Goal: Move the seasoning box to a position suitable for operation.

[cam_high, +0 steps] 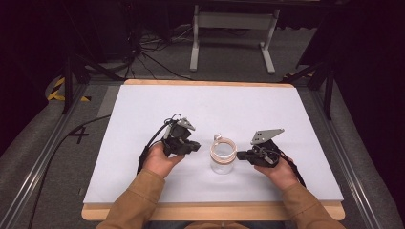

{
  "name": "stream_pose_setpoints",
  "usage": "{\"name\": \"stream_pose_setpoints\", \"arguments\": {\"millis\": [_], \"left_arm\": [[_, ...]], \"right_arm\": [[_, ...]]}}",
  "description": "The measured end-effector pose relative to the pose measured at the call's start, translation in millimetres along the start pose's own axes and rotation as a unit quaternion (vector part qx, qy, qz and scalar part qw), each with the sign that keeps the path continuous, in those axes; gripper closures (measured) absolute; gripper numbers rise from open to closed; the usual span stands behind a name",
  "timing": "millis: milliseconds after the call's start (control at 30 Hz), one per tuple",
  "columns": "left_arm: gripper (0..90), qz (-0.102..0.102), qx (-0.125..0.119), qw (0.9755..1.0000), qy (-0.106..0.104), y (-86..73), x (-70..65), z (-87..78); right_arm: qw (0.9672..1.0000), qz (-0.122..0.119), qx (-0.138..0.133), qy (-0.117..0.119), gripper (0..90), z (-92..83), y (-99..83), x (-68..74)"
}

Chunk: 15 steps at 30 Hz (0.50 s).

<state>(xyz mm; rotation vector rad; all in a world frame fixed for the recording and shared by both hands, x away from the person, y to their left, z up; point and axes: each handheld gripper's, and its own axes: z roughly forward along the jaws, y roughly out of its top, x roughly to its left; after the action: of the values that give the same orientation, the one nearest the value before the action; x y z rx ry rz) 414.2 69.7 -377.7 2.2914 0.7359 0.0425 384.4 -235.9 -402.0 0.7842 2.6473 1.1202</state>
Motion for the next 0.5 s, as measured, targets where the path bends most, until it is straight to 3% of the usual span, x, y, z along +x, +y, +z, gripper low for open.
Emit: {"name": "stream_pose_setpoints", "arguments": {"millis": [433,500], "left_arm": [[84.6,0.002,-0.008,0.9999,-0.005,5.2,1.0,-0.2],[84.6,0.000,-0.008,1.0000,-0.004,5.7,1.2,-1.4]], "right_arm": [[0.9998,0.001,0.014,0.014,89.5,-0.6,-5.1,8.5],[0.9997,-0.010,0.014,0.016,89.4,-0.7,-4.7,11.6]]}}
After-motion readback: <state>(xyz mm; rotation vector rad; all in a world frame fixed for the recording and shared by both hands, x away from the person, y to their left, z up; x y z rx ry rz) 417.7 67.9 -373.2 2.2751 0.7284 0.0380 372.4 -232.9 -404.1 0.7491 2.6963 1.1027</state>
